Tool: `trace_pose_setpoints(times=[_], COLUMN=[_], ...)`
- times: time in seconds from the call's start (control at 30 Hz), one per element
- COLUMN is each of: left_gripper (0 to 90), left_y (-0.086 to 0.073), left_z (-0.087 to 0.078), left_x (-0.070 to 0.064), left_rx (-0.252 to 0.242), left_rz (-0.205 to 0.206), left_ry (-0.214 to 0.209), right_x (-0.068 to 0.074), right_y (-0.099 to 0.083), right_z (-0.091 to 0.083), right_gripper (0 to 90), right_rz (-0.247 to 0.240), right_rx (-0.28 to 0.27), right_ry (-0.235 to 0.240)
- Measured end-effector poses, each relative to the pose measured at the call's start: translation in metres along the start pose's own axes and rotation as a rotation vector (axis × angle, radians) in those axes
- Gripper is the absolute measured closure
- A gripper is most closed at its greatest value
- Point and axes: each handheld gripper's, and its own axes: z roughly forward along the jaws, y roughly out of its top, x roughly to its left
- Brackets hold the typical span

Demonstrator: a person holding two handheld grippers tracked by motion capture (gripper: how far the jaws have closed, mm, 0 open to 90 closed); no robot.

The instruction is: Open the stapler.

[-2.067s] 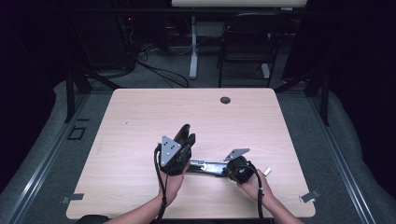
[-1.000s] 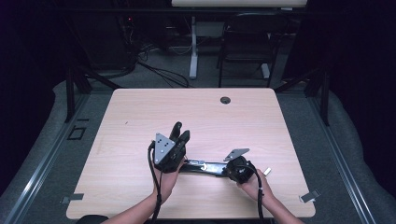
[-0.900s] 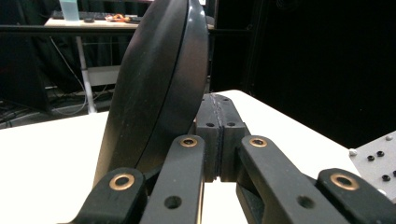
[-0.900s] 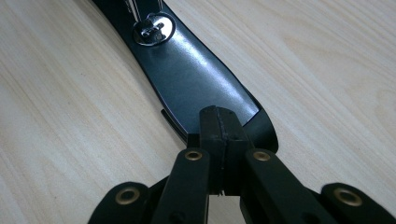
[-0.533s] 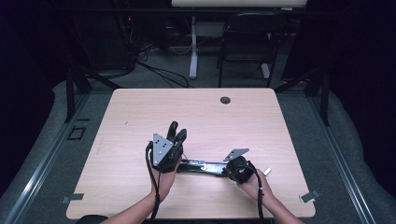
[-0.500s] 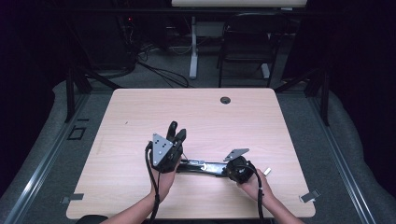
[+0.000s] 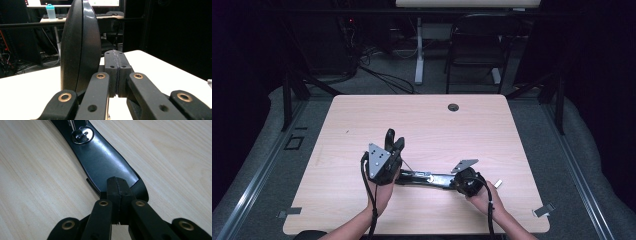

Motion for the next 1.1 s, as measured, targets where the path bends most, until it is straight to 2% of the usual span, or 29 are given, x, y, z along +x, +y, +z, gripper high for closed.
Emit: trace_pose_setpoints(times=[0.37, 0.47, 0.83, 1.0, 1.1], left_gripper=[90.0, 90.0, 90.0, 90.0, 90.0], left_y=[0.0, 0.0, 0.0, 0.0, 0.0], left_z=[-0.004, -0.005, -0.007, -0.009, -0.012], left_x=[0.007, 0.009, 0.015, 0.018, 0.027], left_rx=[0.003, 0.004, 0.009, 0.013, 0.014], left_rz=[0.002, 0.019, 0.007, 0.015, -0.012], left_ry=[0.01, 0.013, 0.025, 0.029, 0.061], right_x=[0.0, 0.0, 0.0, -0.001, -0.001], right_y=[0.0, 0.0, 0.001, 0.001, 0.0], right_z=[0.0, 0.0, 0.0, 0.0, 0.0], right_gripper=[90.0, 90.0, 90.0, 90.0, 90.0], right_rz=[-0.01, -0.007, -0.012, -0.011, -0.009], right_rx=[0.006, 0.004, 0.009, 0.009, 0.005], right_ry=[-0.006, -0.003, -0.004, -0.003, -0.001])
